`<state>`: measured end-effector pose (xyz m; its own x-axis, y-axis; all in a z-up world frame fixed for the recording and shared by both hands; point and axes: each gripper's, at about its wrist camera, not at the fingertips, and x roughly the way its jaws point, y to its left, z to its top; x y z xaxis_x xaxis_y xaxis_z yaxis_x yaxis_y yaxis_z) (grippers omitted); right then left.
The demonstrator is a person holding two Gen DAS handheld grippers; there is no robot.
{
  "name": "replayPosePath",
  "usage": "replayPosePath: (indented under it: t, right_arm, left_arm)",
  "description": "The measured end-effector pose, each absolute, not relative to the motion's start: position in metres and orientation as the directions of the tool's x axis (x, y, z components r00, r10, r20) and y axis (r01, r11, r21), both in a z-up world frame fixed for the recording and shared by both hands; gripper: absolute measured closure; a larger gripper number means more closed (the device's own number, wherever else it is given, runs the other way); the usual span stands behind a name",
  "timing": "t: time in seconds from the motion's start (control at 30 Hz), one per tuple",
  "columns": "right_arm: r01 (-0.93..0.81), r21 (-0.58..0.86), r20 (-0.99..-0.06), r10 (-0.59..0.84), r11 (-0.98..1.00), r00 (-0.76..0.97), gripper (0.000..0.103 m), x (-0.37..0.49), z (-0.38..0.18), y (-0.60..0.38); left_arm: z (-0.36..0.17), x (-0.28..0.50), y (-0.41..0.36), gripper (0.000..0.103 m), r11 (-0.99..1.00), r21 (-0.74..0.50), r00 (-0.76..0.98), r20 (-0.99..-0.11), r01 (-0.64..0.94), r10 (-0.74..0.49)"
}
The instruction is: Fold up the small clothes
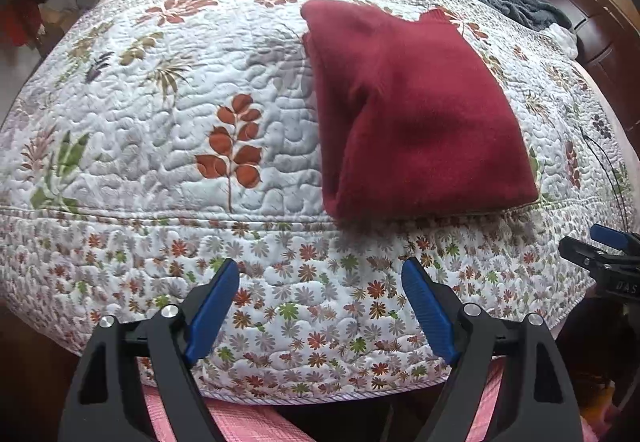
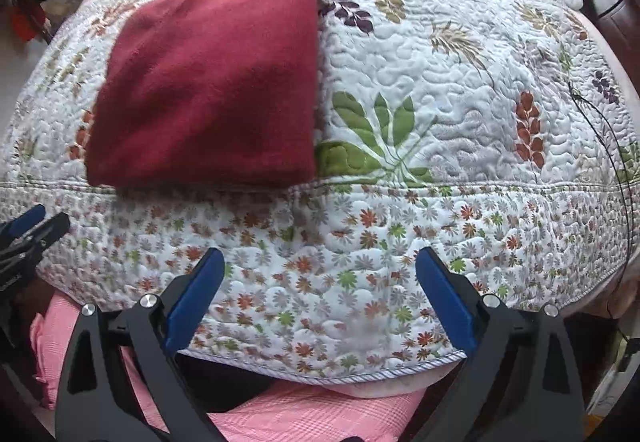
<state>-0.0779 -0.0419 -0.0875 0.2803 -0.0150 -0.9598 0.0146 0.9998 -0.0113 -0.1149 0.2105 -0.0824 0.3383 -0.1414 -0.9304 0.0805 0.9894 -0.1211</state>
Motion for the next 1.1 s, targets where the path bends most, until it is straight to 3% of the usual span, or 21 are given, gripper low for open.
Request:
replayPosePath:
  t: [1.1]
  right_arm:
    - [0.01,-0.025,-0.901,-0.027,1.0,0.433,0.006,-0.087,0.011,-0.025]
  left_arm:
    - [0.004,-0.126,0.184,0.013,0.994,-0.042,0.478,-0.874,0.105,-0.088]
